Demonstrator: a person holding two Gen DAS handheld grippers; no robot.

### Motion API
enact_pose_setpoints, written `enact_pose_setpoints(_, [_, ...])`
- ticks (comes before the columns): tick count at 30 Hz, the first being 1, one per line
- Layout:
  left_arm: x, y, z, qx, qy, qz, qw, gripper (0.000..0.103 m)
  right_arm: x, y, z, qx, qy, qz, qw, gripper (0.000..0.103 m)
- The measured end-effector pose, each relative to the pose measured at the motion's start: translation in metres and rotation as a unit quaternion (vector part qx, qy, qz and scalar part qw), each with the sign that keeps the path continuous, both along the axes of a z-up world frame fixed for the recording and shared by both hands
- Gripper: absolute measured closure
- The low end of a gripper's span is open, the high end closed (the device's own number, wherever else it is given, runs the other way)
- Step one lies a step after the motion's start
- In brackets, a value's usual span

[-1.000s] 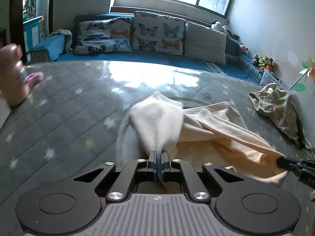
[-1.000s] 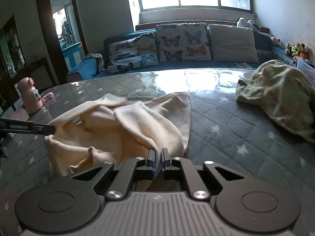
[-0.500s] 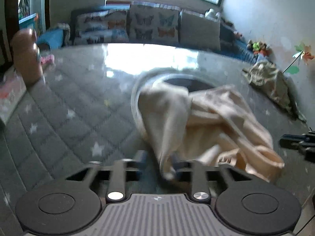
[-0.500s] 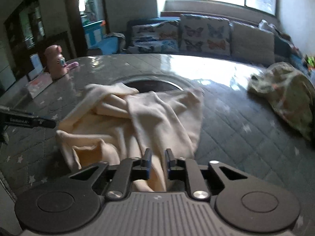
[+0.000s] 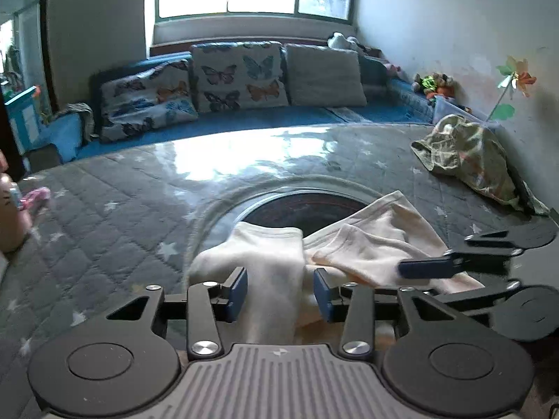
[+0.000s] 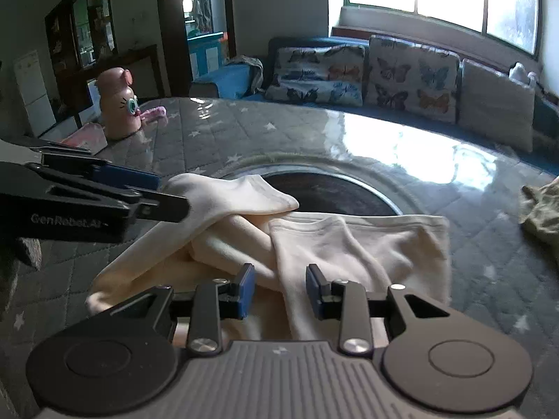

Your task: Fold clothes

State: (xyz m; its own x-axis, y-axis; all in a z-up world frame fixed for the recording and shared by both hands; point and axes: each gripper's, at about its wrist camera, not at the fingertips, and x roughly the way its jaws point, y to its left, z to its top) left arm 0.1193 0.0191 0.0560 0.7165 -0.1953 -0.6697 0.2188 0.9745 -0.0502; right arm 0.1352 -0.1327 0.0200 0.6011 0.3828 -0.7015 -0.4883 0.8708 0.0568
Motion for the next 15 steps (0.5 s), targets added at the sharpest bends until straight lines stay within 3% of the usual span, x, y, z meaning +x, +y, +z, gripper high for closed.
enact_pose_setpoints(3, [0.014, -0.007, -0.007, 0.002, 0.007, -0.012, 0.9999, 0.059, 0.010, 0.004, -0.011, -0.001, 0.014, 0.000, 1.000, 0.073])
enact_pose_setpoints(5, [0.020, -0.011, -0.011, 0.008, 0.006, -0.019, 0.9998, 0.058, 0.013, 0.004, -0.018, -0.006, 0.018, -0.005, 1.000, 0.086])
enact_pose_setpoints(8, [0.030, -0.016, -0.017, 0.024, 0.005, -0.023, 0.9994, 0.058, 0.014, -0.003, -0.018, 0.000, 0.016, -0.017, 1.000, 0.093])
enact_pose_setpoints(13, [0.049, -0.019, -0.029, 0.035, 0.018, -0.029, 0.9988, 0.058, 0.015, -0.016, -0.015, 0.009, 0.009, -0.039, 0.999, 0.099])
enact_pose_setpoints(15, [0.054, -0.018, -0.034, 0.038, 0.027, -0.029, 0.9985, 0.065, 0.014, -0.022, -0.012, 0.012, 0.005, -0.050, 0.999, 0.100])
